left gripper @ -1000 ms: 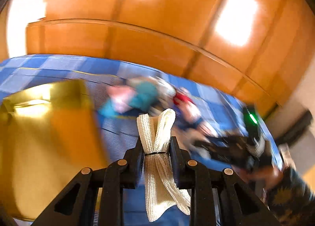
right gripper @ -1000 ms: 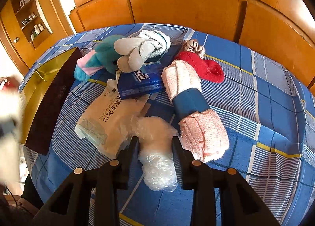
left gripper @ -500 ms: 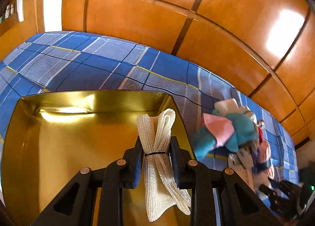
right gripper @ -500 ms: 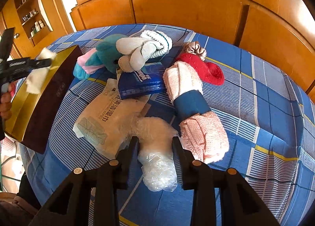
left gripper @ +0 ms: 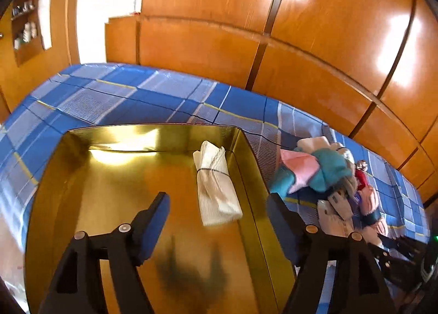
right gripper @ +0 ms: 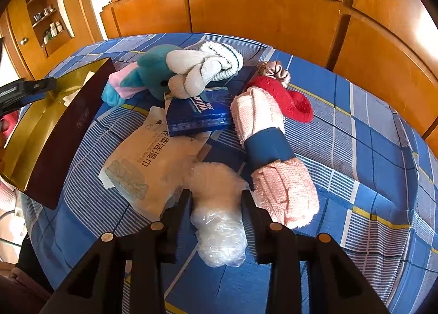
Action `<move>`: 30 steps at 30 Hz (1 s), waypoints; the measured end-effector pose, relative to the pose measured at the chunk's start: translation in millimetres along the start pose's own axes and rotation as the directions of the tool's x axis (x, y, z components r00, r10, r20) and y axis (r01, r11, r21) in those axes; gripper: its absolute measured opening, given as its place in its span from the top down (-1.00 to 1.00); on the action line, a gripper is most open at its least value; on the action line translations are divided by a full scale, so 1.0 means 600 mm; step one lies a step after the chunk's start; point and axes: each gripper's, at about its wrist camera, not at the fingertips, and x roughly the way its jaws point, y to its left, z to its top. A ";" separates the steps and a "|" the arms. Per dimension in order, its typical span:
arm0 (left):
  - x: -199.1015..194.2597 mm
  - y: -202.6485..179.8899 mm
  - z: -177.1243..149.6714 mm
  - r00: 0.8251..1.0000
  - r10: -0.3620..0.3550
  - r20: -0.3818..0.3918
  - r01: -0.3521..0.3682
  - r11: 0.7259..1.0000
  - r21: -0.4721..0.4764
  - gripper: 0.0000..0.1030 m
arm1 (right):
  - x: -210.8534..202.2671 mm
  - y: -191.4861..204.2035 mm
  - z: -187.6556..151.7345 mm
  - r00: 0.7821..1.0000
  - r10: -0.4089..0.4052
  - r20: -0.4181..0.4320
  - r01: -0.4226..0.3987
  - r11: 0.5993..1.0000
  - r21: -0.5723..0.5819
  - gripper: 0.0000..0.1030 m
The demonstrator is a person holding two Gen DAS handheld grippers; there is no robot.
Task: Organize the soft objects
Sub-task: 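Drop the mesh bag into the gold tray while the right gripper grasps the plastic-wrapped item, then carry the plastic-wrapped item into the gold tray with the right gripper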
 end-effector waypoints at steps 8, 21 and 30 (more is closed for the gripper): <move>-0.076 -0.018 -0.058 0.991 0.110 0.082 -0.112 0.993 0.023 -0.72 | 0.001 0.008 -0.003 1.000 -0.026 0.013 0.026 0.999 -0.036 0.31; -0.117 -0.001 -0.105 0.979 0.184 0.088 -0.187 0.982 0.032 -0.79 | -0.004 0.021 -0.009 0.996 -0.089 0.022 0.090 0.994 -0.061 0.38; -0.131 0.026 -0.112 0.975 0.200 0.093 -0.201 0.979 0.012 -0.79 | -0.009 0.021 -0.009 0.993 -0.117 0.012 0.117 0.993 -0.020 0.38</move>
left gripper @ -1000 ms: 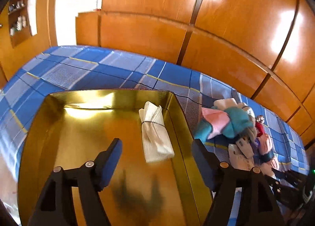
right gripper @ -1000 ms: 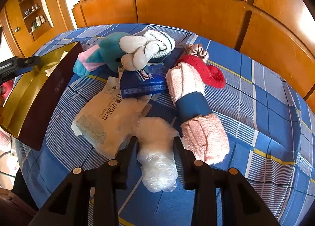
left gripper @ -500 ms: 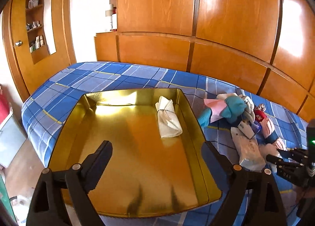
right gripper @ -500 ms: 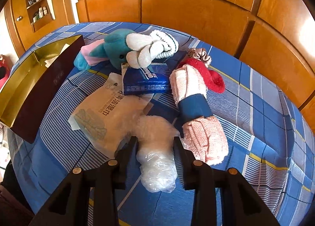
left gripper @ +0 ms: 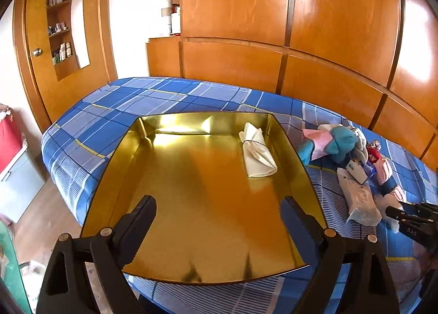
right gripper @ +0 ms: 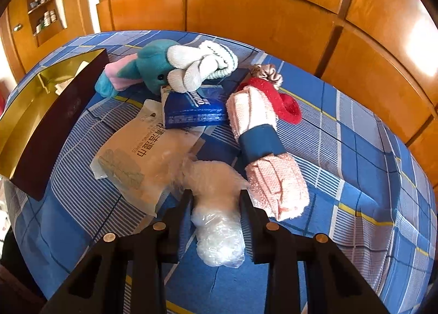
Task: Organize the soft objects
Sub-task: 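Carry the plastic-wrapped item into the gold tray with the right gripper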
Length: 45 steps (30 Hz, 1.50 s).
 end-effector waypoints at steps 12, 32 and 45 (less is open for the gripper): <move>0.005 0.040 -0.005 1.000 0.021 -0.015 -0.022 0.998 -0.050 -0.80 | -0.089 0.047 0.029 0.974 0.199 0.108 -0.213 0.968 0.136 0.39; 0.002 0.131 -0.007 0.996 0.078 -0.033 -0.082 0.983 -0.161 -0.80 | -0.028 0.365 0.134 0.956 0.292 0.023 -0.285 0.947 -0.150 0.32; 0.003 0.114 -0.006 0.998 0.054 -0.040 -0.059 0.989 -0.133 -0.80 | -0.017 0.346 0.127 0.948 0.311 0.060 -0.304 0.947 -0.106 0.14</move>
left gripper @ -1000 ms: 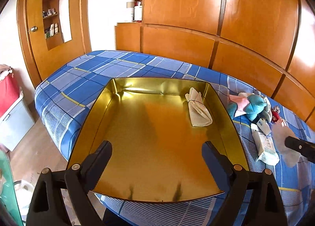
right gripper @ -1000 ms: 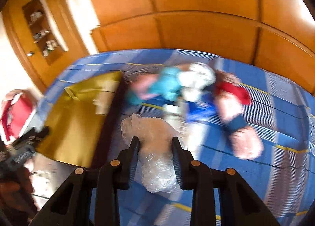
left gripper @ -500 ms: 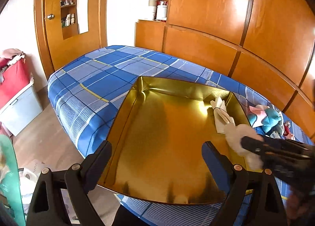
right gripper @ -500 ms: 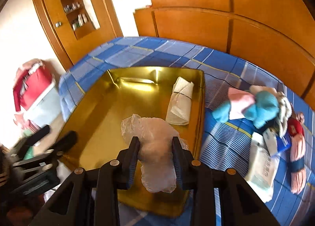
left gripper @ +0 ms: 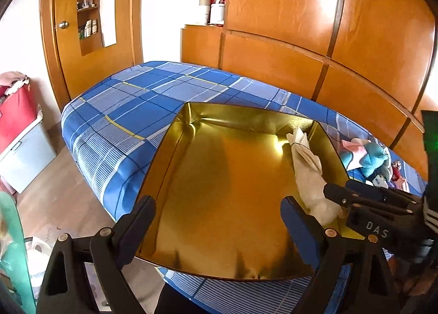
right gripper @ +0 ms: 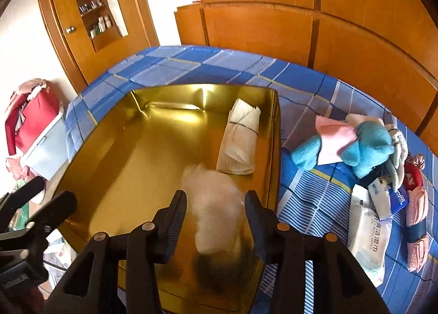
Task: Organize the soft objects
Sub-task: 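Carry the plastic-wrapped item into the gold tray with the right gripper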
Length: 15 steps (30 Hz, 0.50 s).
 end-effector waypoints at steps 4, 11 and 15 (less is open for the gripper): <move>-0.002 -0.004 0.001 1.000 0.000 -0.004 0.000 1.000 -0.001 -0.80 | -0.025 -0.004 0.000 0.999 -0.010 0.039 0.009 1.000 0.007 0.14; -0.005 -0.015 -0.001 1.000 -0.020 -0.008 0.020 1.000 0.011 -0.80 | -0.070 -0.037 -0.006 0.995 -0.043 0.095 0.040 0.999 0.034 0.14; -0.007 -0.032 -0.003 1.000 -0.028 -0.009 0.028 0.999 0.046 -0.80 | -0.091 -0.066 -0.012 0.991 -0.066 0.118 0.059 0.996 0.064 0.14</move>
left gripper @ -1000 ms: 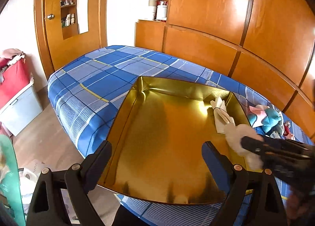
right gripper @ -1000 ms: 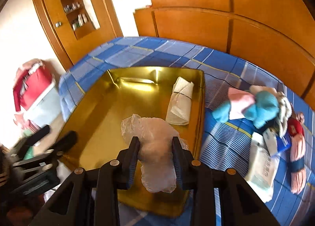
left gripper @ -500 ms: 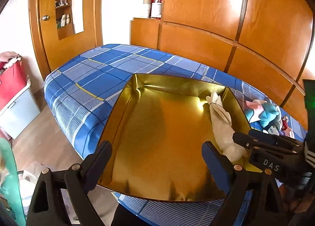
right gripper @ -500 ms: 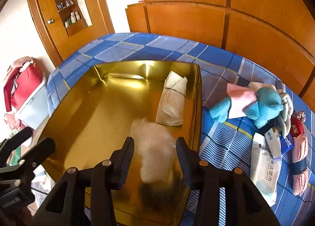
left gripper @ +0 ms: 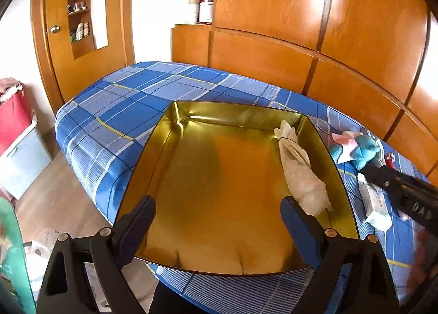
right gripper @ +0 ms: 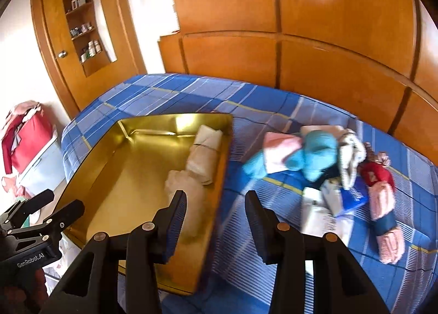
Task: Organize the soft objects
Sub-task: 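Carry the plastic-wrapped item into the gold tray with the right gripper, then move both grippers back over the pile of soft items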
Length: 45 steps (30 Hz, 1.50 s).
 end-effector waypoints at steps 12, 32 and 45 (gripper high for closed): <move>-0.019 -0.075 0.029 0.989 -0.150 -0.004 0.150 0.986 0.076 -0.61 | -0.062 -0.148 -0.009 0.988 -0.152 0.029 0.150 0.986 0.071 0.14; 0.118 -0.430 -0.011 0.907 -0.268 -0.325 0.382 0.850 0.363 -0.92 | -0.101 -0.402 -0.070 0.969 -0.246 -0.001 0.227 0.894 0.387 0.14; 0.205 -0.483 -0.022 0.903 -0.222 -0.367 0.358 0.863 0.358 -0.56 | -0.099 -0.410 -0.065 0.979 -0.206 -0.001 0.187 0.887 0.423 0.13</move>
